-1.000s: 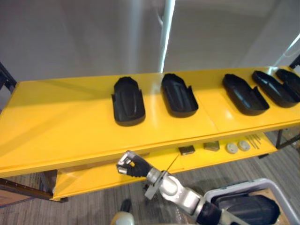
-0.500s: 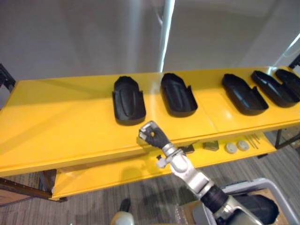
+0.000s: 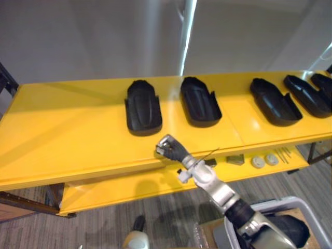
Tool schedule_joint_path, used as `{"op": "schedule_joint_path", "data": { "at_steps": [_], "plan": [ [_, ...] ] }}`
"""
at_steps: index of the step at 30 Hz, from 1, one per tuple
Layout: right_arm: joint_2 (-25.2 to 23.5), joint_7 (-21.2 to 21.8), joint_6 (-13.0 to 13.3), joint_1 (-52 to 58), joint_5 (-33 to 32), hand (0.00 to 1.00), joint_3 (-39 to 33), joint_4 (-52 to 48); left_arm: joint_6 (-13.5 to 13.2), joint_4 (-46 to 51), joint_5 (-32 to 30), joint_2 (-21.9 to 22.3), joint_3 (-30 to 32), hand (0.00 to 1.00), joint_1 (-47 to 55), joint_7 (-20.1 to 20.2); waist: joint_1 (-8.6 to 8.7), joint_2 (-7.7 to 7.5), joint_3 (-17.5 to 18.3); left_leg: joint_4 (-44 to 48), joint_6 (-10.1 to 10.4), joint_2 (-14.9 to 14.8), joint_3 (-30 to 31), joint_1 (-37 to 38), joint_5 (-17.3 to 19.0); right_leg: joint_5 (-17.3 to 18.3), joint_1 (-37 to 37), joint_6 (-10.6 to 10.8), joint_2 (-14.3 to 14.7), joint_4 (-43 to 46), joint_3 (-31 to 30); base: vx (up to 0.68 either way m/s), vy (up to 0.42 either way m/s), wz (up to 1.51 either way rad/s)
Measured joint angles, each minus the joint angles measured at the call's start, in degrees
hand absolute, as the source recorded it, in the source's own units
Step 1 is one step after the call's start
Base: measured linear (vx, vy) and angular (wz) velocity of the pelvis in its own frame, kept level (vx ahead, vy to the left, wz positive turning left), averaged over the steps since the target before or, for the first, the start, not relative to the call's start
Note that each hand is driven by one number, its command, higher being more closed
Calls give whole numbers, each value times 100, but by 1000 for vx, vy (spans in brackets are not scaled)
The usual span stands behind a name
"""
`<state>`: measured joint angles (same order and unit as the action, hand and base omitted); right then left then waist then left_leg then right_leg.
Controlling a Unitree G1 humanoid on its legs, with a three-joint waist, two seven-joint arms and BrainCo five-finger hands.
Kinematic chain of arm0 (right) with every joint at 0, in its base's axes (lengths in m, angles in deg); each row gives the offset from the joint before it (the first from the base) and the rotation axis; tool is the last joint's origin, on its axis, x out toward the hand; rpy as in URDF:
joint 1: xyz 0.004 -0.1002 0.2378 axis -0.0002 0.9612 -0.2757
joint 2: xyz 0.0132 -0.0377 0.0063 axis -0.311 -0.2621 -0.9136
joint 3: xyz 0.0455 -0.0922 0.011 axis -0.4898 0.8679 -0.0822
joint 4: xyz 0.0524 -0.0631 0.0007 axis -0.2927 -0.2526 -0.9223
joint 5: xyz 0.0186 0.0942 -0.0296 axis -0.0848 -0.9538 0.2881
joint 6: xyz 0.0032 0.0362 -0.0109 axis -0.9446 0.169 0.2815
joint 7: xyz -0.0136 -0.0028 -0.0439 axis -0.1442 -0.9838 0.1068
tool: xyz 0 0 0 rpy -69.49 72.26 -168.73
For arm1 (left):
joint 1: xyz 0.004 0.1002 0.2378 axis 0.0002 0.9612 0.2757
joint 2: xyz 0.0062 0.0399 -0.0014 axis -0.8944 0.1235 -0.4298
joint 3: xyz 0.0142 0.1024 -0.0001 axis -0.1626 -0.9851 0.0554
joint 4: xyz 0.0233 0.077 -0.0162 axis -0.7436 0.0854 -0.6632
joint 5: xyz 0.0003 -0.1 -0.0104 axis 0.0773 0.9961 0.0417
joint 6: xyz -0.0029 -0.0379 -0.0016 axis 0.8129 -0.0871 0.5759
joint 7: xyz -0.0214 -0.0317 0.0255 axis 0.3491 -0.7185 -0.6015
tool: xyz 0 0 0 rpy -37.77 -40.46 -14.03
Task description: Walk over and take plastic housings, then place them on the shelf
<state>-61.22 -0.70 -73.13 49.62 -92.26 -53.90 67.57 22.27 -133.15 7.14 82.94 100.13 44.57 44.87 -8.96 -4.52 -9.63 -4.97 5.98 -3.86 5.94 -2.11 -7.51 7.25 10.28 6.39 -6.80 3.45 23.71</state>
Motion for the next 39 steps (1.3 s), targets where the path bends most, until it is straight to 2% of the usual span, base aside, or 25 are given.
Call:
{"op": "schedule_joint_path", "data": {
  "at_steps": [9, 20, 28, 34, 39],
  "plan": [
    [13, 15, 1, -293, 0, 100, -335, 378, 56, 5, -4, -1, -13, 0, -8, 0, -33, 0, 0, 0, 8, 29, 128, -2, -8, 4, 84, -1, 2, -22, 133, -2, -8, 6],
    [-251, 51, 1, -668, 6, 100, -333, 1048, 73, 19, -14, 1, -52, 0, -9, 4, -290, -1, -1, 0, 16, 43, 168, -14, -15, 13, 101, 3, 4, -28, 183, -1, -3, 1],
    [-495, -194, -9, -916, 243, 100, -334, 1350, 88, 38, -18, 2, -60, 0, -7, 5, -309, -2, -1, 1, 31, 62, 305, -89, -45, 28, 125, 7, 21, -35, 310, 0, -13, 8],
    [-540, -459, -199, -1060, 310, 100, -339, 1676, 87, 39, -17, 3, -61, 0, -9, 8, -326, -1, -1, 1, 36, 46, 311, -85, -49, 29, 135, 4, 38, -36, 311, 0, 0, 0],
    [-534, -578, -227, -1136, 481, 100, -448, 1796, 88, 39, -18, 3, -63, 0, -8, 9, -340, 5, -5, 1, 41, 38, 327, -75, -52, 30, 165, 2, 56, -55, 325, 0, 0, 0]
  ]
}}
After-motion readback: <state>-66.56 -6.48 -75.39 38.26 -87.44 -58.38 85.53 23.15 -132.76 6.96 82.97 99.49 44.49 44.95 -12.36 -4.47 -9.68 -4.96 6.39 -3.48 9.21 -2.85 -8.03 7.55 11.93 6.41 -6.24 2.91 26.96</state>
